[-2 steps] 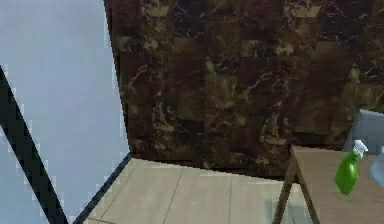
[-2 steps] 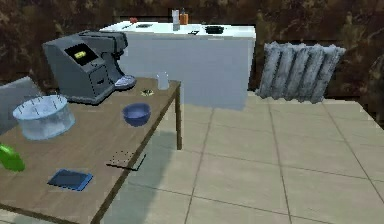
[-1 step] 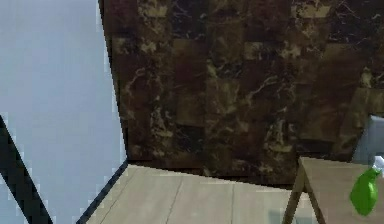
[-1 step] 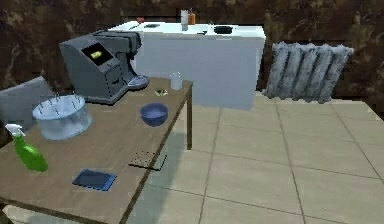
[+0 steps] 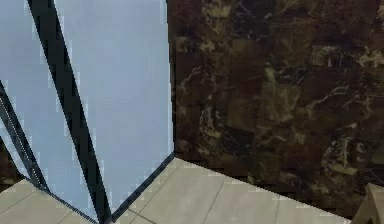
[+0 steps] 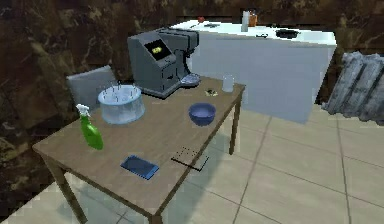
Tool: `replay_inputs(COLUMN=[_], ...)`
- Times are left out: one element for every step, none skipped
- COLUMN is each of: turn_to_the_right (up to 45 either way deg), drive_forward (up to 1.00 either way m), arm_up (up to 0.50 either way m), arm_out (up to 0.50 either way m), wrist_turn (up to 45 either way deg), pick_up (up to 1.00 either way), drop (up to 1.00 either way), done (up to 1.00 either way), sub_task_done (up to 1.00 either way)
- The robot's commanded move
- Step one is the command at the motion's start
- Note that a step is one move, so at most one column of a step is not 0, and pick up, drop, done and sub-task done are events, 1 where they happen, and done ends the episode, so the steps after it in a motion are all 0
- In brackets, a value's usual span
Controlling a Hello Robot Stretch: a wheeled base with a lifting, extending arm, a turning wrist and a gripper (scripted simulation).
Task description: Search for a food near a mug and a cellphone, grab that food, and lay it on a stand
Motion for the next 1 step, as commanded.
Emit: replay_inputs(turn_to_the_right=[0.0], drive_forward=[0.35], arm_up=[0.00], arm_out=[0.00], wrist_turn=[0.0], pick_up=[0.00], drop=[0.00], done=[0.00], sub_task_done=[0.00])
